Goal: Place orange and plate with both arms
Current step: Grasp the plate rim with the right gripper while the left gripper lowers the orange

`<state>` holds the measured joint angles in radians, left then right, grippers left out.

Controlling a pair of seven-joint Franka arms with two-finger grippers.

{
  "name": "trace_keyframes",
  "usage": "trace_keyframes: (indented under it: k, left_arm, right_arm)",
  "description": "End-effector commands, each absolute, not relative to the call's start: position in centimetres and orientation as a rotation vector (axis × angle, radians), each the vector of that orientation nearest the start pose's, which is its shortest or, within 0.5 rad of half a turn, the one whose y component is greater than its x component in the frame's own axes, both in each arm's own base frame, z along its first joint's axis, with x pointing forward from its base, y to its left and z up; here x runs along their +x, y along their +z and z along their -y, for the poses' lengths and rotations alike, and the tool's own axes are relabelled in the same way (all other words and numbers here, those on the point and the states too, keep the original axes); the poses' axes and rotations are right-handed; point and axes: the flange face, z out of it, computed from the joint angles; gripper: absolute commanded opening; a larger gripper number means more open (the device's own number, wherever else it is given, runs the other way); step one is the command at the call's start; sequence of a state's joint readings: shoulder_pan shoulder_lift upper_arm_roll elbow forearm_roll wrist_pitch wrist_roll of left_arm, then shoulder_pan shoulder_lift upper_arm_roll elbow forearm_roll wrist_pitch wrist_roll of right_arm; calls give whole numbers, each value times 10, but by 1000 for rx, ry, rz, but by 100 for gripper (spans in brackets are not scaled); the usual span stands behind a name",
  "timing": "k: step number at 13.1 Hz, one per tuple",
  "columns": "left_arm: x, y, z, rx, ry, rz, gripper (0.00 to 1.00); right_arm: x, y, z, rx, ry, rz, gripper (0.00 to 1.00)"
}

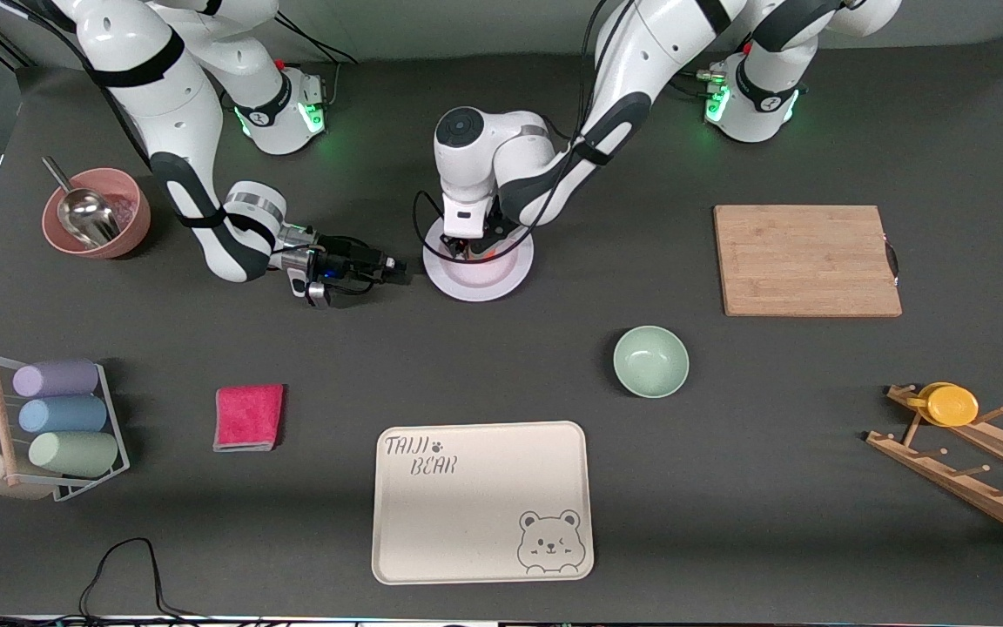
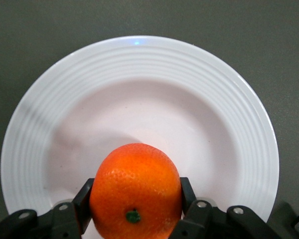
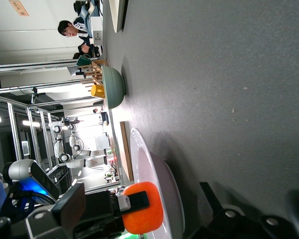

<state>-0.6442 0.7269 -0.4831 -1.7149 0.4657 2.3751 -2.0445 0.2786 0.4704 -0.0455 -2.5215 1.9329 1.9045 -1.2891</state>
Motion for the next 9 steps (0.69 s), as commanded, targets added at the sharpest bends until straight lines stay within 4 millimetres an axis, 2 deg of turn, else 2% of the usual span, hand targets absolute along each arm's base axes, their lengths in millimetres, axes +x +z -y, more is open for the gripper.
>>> trace_keyframes:
  k: [1,4,8,9]
  left_arm:
    - [323,202,601,-3004,-60,1132,0]
    - [323,191,601,-2993,-86,1127,0]
    - [325,193,602,-2995,-84,1137,2]
    - [325,193,602,-2995,-84,1137,31]
  right_arm:
    - [350,75,-165,-1886,13,-281,100]
    - [348,74,-171,-1887,14,-286,100]
    - [347,74,-174,-1886,15,-291,100]
    - [347,74,-174,-1886,15,-291,100]
